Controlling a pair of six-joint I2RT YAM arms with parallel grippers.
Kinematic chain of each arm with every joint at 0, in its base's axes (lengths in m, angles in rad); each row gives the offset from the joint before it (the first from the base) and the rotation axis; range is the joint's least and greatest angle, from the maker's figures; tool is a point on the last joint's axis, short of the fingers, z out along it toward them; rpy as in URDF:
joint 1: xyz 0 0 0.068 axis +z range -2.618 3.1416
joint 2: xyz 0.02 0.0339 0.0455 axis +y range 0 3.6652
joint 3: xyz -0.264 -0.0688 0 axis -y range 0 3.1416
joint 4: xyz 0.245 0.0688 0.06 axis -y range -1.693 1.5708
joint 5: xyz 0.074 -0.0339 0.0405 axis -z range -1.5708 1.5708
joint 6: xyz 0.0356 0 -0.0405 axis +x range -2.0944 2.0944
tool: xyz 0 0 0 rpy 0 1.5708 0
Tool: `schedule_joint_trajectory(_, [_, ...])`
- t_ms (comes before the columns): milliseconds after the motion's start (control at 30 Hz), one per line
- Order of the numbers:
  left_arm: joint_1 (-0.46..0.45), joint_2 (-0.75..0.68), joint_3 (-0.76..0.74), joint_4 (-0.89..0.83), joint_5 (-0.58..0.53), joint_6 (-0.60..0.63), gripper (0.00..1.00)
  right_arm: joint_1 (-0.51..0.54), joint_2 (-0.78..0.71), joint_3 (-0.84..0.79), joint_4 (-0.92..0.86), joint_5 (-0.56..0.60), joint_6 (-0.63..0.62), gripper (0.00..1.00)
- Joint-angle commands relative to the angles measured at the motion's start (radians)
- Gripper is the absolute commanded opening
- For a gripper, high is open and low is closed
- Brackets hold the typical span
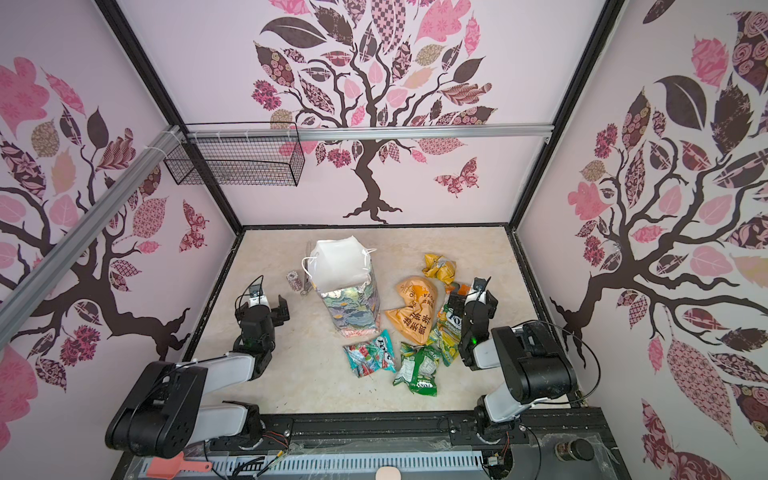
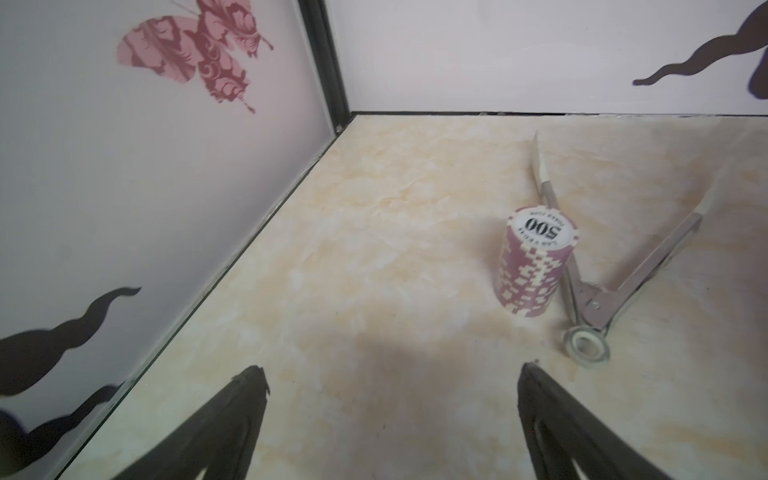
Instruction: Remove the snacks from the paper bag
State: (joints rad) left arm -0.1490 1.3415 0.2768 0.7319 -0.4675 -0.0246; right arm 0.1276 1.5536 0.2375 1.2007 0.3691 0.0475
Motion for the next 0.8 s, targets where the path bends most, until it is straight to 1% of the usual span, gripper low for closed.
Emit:
schedule_joint_trajectory(0, [0.017, 0.020, 0.062, 0.035, 0.112, 0.045, 0.96, -0.007, 0.009, 0.022, 0.012, -0.003, -0.003, 1.00])
schedule_joint_trajectory(67, [0.021, 0.038, 0.081, 0.019, 0.138, 0.070, 0.97, -0.007, 0.009, 0.022, 0.012, -0.004, -0.003, 0.99])
schedule_joint_trajectory(100, [0.022, 0.055, 0.082, 0.036, 0.169, 0.091, 0.97, -0.007, 0.008, 0.022, 0.012, -0.004, -0.003, 1.00])
schedule_joint_trajectory(133, [0.033, 0.084, 0.070, 0.089, 0.196, 0.089, 0.97, -0.007, 0.008, 0.022, 0.012, -0.004, -0.003, 0.99])
schedule_joint_trajectory(167, [0.050, 0.130, 0.053, 0.177, 0.237, 0.085, 0.98, -0.007, 0.008, 0.022, 0.012, -0.004, -0.003, 0.99])
schedule_joint_trajectory(200, [0.074, 0.174, 0.046, 0.248, 0.255, 0.066, 0.98, -0.006, 0.009, 0.022, 0.011, -0.003, -0.003, 1.00])
schedule_joint_trajectory(267, [0.135, 0.176, 0.062, 0.181, 0.327, 0.010, 0.98, -0.007, 0.007, 0.022, 0.011, -0.005, -0.003, 1.00])
schedule_joint_trajectory(300, [0.157, 0.203, 0.081, 0.174, 0.356, -0.008, 0.98, -0.007, 0.008, 0.022, 0.010, -0.004, -0.003, 1.00])
schedule_joint_trajectory(333, [0.170, 0.236, 0.108, 0.180, 0.381, -0.012, 0.98, -0.007, 0.008, 0.022, 0.011, -0.005, -0.003, 1.00])
schedule_joint_trajectory(367, [0.182, 0.236, 0.111, 0.164, 0.407, -0.020, 0.98, -0.008, 0.008, 0.022, 0.011, -0.005, -0.004, 1.00])
schedule_joint_trajectory(400, [0.183, 0.213, 0.119, 0.107, 0.410, -0.016, 0.98, -0.007, 0.008, 0.022, 0.011, -0.005, -0.003, 0.99])
schedule_joint_trajectory(433, [0.183, 0.212, 0.119, 0.103, 0.410, -0.015, 0.99, -0.008, 0.008, 0.022, 0.012, -0.005, -0.004, 0.99])
schedule_joint_trajectory(500, [0.183, 0.233, 0.109, 0.162, 0.411, -0.015, 0.99, -0.008, 0.009, 0.022, 0.013, -0.004, -0.004, 1.00])
schedule_joint_trajectory(567, [0.183, 0.212, 0.117, 0.107, 0.410, -0.013, 0.99, -0.007, 0.008, 0.022, 0.013, -0.004, -0.003, 1.00])
schedule_joint_trajectory(633, [0.184, 0.223, 0.113, 0.135, 0.412, -0.011, 0.99, -0.007, 0.008, 0.022, 0.011, -0.004, -0.003, 0.99])
schedule_joint_trajectory(700, [0.183, 0.214, 0.117, 0.112, 0.410, -0.014, 0.99, -0.007, 0.008, 0.022, 0.012, -0.004, -0.003, 1.00])
schedule_joint_trajectory(767, [0.184, 0.218, 0.115, 0.124, 0.411, -0.011, 0.99, -0.008, 0.008, 0.022, 0.011, -0.004, -0.003, 0.99])
